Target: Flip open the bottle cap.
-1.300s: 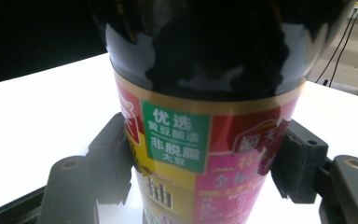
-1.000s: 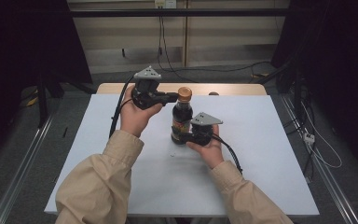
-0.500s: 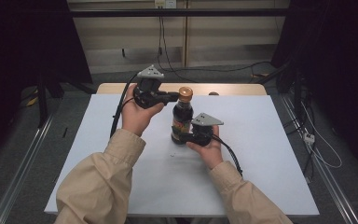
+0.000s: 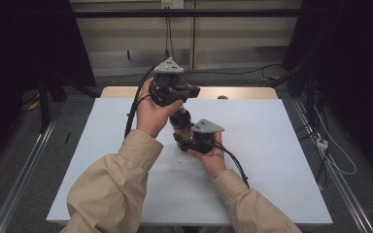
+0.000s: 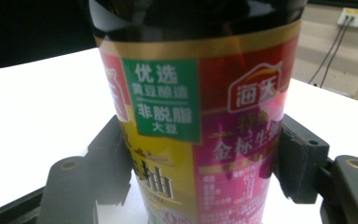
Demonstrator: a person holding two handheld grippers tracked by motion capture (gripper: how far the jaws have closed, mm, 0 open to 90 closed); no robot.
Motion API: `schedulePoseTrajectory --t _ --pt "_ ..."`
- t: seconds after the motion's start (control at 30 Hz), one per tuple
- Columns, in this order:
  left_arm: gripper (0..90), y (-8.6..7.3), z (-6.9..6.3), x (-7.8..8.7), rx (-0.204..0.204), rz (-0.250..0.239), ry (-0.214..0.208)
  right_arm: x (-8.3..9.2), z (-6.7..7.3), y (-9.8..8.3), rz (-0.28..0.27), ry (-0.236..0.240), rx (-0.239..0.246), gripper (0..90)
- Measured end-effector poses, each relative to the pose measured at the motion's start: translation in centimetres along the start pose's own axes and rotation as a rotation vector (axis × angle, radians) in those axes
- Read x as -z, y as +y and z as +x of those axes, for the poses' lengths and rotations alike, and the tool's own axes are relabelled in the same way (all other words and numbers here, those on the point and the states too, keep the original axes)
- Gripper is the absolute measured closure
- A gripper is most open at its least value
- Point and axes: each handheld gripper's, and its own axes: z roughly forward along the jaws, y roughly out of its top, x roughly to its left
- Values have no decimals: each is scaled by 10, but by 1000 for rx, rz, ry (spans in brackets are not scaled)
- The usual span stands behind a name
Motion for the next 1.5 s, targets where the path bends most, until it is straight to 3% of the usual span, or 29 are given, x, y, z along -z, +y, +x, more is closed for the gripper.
schedulePoseTrajectory --t 0.23,0.4,1.03,1.27,1.5 --pt "900 -10 4 13 19 -3 -16 4 -4 -1 8 22 -2 310" --pt "900 -10 1 13 14 7 -26 6 -12 -4 6 33 -62 309" --pt "900 -28 17 24 69 -13 -8 6 -14 -4 11 36 -69 299" --pt "900 -35 20 23 89 -21 -24 7 -13 -3 18 35 -71 296" --pt "772 -44 24 22 102 -17 -18 7 -13 -2 25 29 -80 288"
